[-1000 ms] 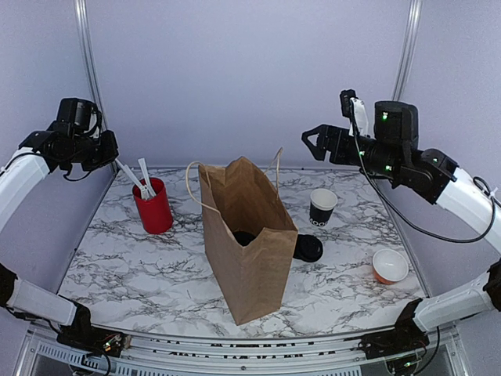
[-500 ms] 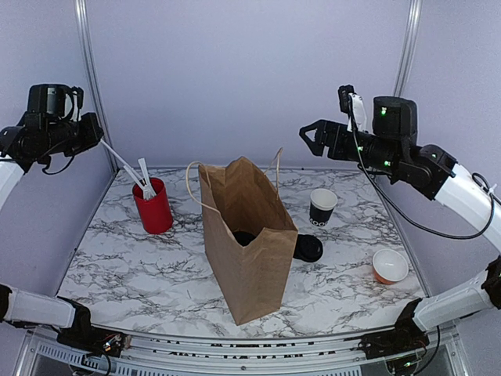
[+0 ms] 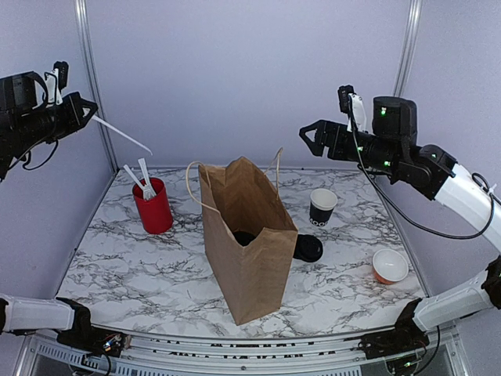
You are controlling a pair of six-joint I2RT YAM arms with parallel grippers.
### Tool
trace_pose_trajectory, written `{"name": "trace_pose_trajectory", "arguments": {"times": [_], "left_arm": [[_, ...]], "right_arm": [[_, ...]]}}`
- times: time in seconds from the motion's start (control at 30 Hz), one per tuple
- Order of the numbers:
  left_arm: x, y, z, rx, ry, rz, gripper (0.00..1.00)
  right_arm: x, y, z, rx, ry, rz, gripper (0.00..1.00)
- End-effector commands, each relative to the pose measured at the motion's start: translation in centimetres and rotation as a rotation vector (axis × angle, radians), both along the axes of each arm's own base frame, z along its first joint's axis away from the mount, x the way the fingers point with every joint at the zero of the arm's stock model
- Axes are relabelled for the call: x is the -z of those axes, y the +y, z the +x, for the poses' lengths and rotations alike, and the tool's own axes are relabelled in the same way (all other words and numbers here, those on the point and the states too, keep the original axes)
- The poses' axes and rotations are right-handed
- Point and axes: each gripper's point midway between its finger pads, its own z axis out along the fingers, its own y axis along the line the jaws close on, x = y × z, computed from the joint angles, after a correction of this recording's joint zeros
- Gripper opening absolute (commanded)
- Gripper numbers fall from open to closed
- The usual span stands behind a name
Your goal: Pack the takeout coffee
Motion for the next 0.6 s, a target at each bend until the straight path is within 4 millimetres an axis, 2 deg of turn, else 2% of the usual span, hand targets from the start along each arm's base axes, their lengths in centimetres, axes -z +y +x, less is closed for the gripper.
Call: {"name": "trace_pose_trajectory", "arguments": {"times": [0.0,0.13,0.3,0.57], "left_arm": [[-3.4,-4.9,-0.8,0.280,-0.090,-0.050,0.00],[-4.7,-8.0,-1.6,0.415,-0.110,-0.051,0.00],[-6.0,-10.9,-2.8,0.529,-0.145,-0.041,0.00],[-7.4,-13.5,-4.4,0.670,-0.173,-0.058,0.00]], "right_arm": [[-1.6,-0.4,0.0,0.006,-0.028,0.020,0.91],[-1.5,-0.8,-0.1,0.015,-0.025,0.015,0.91],[-1.4,-1.4,-0.5,0.031,-0.028,0.014,0.91],[-1.1,-1.6,-0.6,0.039,-0.021,0.011,0.91]]}}
